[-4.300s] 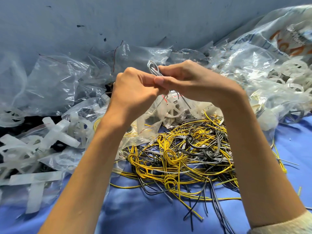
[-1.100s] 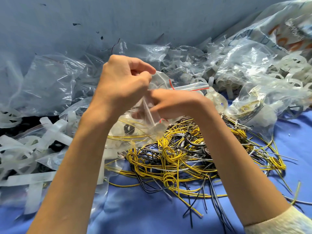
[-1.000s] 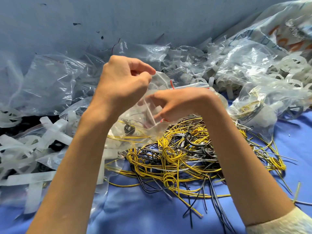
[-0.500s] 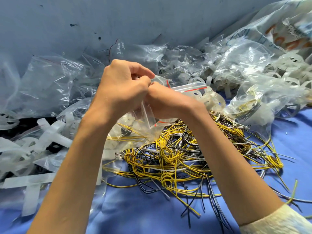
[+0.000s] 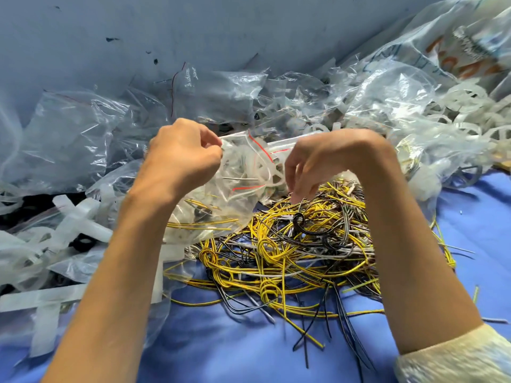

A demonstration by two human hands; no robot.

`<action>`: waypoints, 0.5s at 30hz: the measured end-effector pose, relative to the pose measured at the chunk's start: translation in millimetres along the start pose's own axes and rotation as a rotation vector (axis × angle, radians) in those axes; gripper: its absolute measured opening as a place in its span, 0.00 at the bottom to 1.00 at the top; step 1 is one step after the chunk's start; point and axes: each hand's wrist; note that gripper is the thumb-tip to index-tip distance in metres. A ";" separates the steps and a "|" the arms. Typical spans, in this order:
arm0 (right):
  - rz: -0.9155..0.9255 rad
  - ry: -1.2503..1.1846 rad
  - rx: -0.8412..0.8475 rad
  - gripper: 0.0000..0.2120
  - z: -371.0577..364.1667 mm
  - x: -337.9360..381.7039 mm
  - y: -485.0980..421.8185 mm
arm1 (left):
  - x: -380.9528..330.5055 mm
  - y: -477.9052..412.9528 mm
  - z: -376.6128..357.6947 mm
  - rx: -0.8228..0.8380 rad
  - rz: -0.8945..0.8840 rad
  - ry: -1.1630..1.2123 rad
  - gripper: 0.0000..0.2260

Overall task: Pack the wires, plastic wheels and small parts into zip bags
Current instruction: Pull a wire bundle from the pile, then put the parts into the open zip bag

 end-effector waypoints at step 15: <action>-0.077 0.108 0.199 0.07 -17.8 -4.8 -24.3 | 4.0 -2.0 -2.5 0.019 -0.030 -0.030 0.10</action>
Point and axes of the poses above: each hand's wrist, its own y-axis away from the middle knuckle, its own z-axis out of the back of the hand, x = y × z, and after that the axes turned 11 degrees about -y, right-handed
